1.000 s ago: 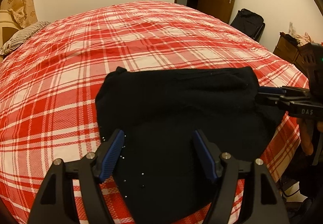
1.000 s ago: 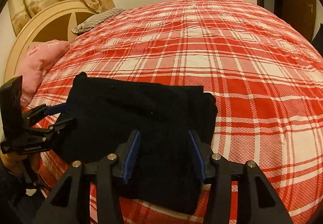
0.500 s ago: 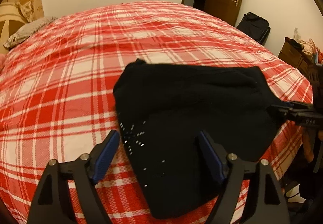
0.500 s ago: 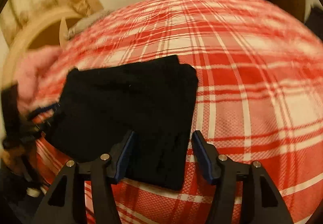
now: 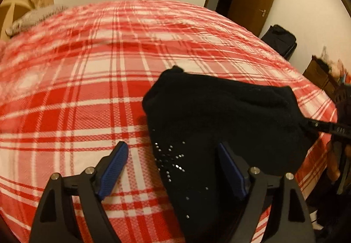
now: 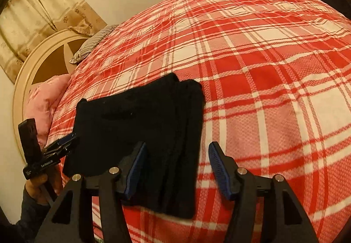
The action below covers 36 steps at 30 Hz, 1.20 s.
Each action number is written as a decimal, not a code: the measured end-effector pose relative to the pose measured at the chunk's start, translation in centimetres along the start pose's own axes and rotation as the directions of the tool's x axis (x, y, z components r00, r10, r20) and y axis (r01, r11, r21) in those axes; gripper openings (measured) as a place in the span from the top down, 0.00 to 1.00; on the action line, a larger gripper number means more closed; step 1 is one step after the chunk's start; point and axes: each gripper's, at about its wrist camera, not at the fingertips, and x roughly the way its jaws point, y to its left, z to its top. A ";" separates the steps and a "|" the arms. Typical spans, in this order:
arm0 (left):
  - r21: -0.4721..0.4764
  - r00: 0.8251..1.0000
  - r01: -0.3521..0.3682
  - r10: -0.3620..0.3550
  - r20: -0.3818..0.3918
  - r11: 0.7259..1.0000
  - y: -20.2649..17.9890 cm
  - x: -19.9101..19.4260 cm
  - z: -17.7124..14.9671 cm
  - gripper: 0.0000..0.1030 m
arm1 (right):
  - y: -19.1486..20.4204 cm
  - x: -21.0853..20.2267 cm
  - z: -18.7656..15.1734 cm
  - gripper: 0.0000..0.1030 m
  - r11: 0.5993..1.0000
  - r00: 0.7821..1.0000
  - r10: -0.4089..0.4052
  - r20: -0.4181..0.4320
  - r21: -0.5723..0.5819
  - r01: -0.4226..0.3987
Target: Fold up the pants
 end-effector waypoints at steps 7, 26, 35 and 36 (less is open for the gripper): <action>-0.005 1.000 0.019 -0.018 0.010 1.000 0.2 0.8 0.6 0.12 | 0.1 1.5 1.0 0.42 0.999 0.999 0.032 -0.008 0.023 -0.032; -0.017 0.994 0.112 -0.112 0.004 0.994 0.3 0.7 0.7 0.51 | -0.4 1.3 0.8 0.69 0.980 0.984 0.180 -0.005 0.084 -0.179; -0.034 0.986 0.166 -0.165 0.030 0.986 1.1 -1.2 1.0 0.88 | 4.5 -0.5 3.3 0.72 0.979 0.982 0.186 -0.011 -0.079 -0.186; -0.033 0.986 0.166 -0.164 0.043 0.986 1.3 -1.8 1.1 0.89 | 5.5 -0.4 3.9 0.72 0.975 0.981 0.192 -0.021 -0.108 -0.193</action>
